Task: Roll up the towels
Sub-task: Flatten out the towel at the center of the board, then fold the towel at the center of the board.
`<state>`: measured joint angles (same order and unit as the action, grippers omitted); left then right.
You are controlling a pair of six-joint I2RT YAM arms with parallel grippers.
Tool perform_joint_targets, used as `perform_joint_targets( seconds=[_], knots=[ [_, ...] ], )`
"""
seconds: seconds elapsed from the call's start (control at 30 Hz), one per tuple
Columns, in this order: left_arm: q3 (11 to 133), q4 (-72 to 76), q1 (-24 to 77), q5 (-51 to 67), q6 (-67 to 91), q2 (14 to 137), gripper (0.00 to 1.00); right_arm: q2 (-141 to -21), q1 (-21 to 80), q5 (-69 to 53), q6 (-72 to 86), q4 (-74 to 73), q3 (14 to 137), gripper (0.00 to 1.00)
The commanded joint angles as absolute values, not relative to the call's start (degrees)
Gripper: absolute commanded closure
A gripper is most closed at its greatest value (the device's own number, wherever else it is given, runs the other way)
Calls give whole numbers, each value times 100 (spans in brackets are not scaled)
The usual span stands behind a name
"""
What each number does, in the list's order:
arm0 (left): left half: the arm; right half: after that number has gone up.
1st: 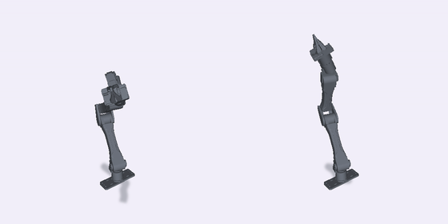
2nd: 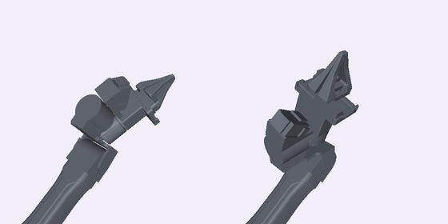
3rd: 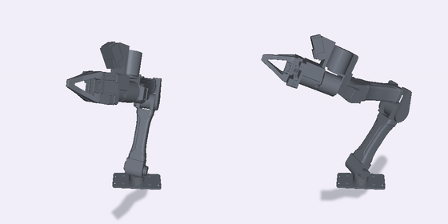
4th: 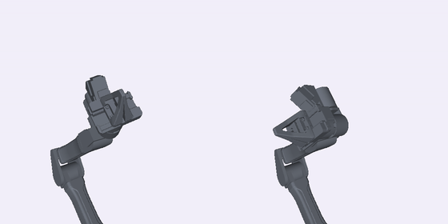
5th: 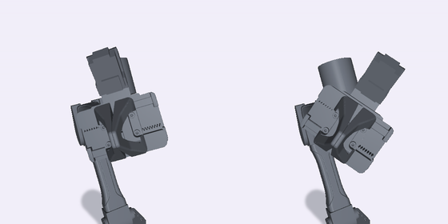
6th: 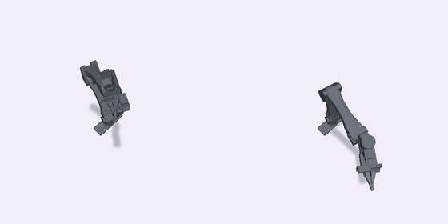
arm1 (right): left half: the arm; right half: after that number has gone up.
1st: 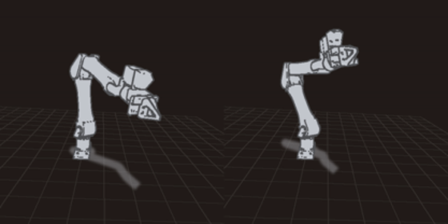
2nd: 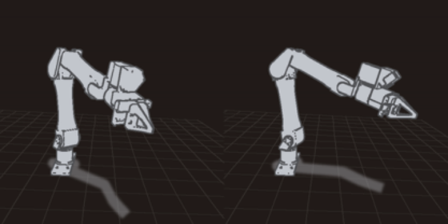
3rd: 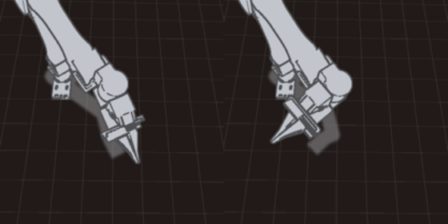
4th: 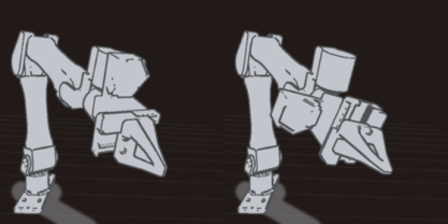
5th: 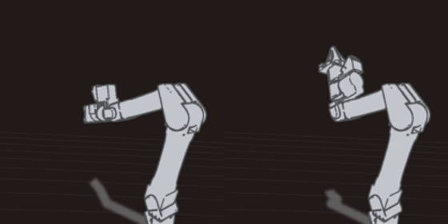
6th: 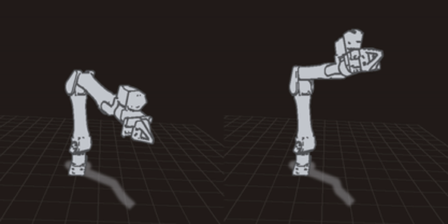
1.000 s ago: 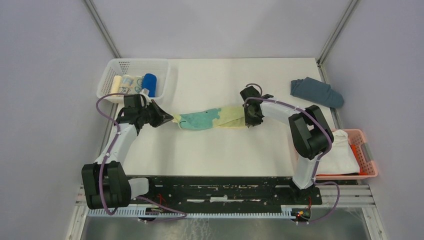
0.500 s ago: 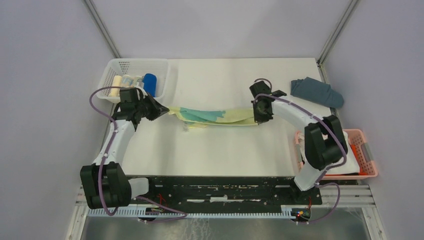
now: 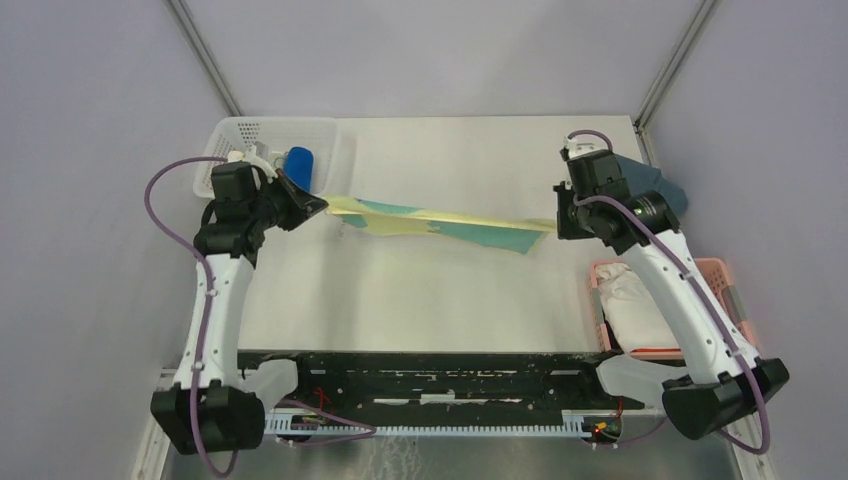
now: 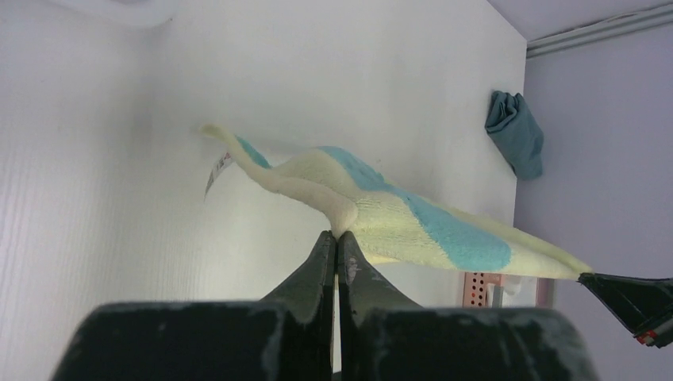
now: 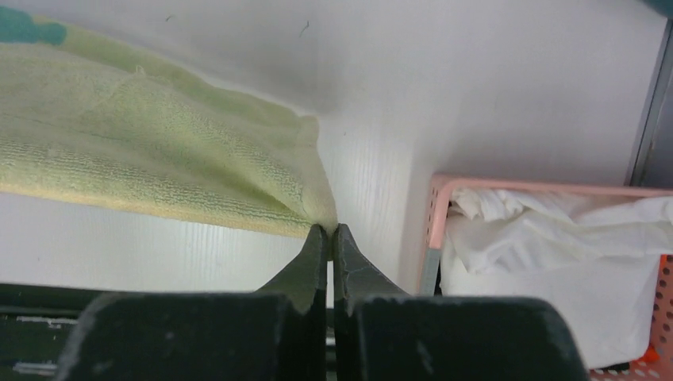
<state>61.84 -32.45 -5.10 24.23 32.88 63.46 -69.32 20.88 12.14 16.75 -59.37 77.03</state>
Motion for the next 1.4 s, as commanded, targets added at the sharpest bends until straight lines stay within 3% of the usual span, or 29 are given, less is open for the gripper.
perform_joint_targets(
  seconds=[0.0,0.1,0.23,0.4,0.63,0.9,1.07,1.37],
  knots=[
    [6560,-4237,-540,2002,2885,5232,97,-6263,2083,1183,1595,-7222,8045,100],
    [6572,-4761,-317,1638,2784,5010,97,-5899,2078,864,1787,-7592,8161,99],
    [6022,-4300,-299,1719,3079,4770,97,-5966,2083,496,2034,-7552,8150,99],
    [5578,-3618,-312,1589,3400,5021,97,-6649,2062,1133,2194,-6825,7776,100],
    [4944,-2034,-307,1976,3654,6710,97,-8166,1708,1572,2286,-4828,7478,100],
    [5660,-1495,-307,2151,3379,8500,97,-9525,1478,1535,1960,-3807,7940,100],
    [5698,-1532,-308,2256,3357,8634,96,-9432,1443,1343,2028,-3828,7708,100],
    [4517,-1920,-309,2362,3389,7625,95,-8606,1423,1339,2179,-3850,6516,100]
  ],
)
